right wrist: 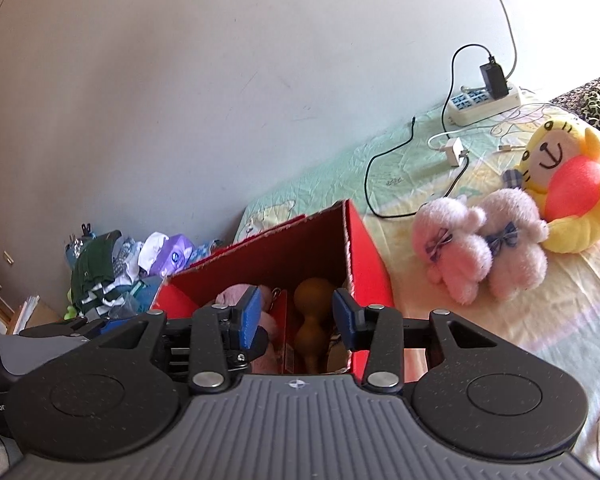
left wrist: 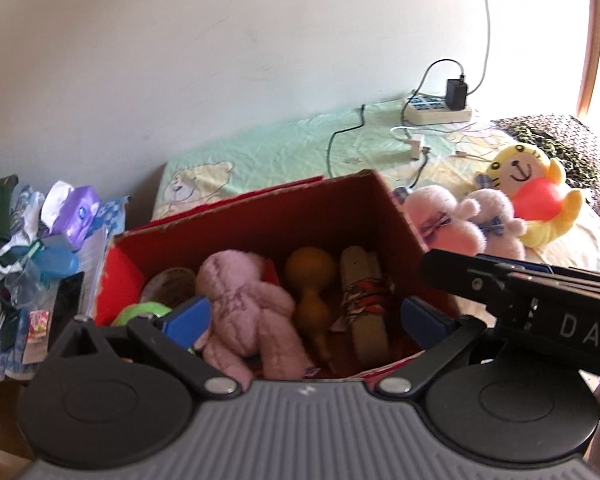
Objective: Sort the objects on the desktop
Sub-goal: 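Withdraw both grippers from the box toward the yellow tiger plush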
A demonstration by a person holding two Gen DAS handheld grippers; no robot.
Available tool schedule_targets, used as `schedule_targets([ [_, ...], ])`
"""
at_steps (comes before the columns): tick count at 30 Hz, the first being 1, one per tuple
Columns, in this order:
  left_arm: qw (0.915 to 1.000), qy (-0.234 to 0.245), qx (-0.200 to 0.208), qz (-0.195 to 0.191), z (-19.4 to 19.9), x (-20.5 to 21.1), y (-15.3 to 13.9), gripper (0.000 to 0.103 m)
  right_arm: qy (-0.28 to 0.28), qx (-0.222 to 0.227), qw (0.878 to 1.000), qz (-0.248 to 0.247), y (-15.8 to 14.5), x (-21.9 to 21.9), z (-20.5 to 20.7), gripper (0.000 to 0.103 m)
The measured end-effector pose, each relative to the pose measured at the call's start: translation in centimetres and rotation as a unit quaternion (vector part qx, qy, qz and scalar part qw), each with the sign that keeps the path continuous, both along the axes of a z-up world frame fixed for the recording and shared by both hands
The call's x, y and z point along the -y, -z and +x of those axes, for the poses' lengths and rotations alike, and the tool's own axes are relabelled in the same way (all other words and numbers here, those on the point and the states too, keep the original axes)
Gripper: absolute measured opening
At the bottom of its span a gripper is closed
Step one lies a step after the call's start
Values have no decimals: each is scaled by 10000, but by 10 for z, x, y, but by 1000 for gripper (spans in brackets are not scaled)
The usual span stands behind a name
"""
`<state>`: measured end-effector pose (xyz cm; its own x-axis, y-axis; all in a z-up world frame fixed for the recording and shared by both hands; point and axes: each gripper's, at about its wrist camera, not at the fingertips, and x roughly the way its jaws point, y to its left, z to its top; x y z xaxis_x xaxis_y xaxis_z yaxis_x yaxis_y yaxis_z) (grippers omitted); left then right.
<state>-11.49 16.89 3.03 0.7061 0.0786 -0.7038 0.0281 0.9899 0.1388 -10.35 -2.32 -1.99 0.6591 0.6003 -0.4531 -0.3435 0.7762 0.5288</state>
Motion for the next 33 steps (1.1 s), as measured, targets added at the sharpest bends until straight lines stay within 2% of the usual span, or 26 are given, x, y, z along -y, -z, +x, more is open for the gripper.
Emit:
schedule_targets([
  [12,9998,124,-135,-23,16,42,-3,102,47,-49,9999,113,0,40,14,46],
  [21,9999,76,-124,-1,30,92,-5,102,-30,-186,9997,163,1,84,40,47],
  [33,9987,39,-503,4,63,161,16,102,-134,-543,9983,185,20,141,75,47],
])
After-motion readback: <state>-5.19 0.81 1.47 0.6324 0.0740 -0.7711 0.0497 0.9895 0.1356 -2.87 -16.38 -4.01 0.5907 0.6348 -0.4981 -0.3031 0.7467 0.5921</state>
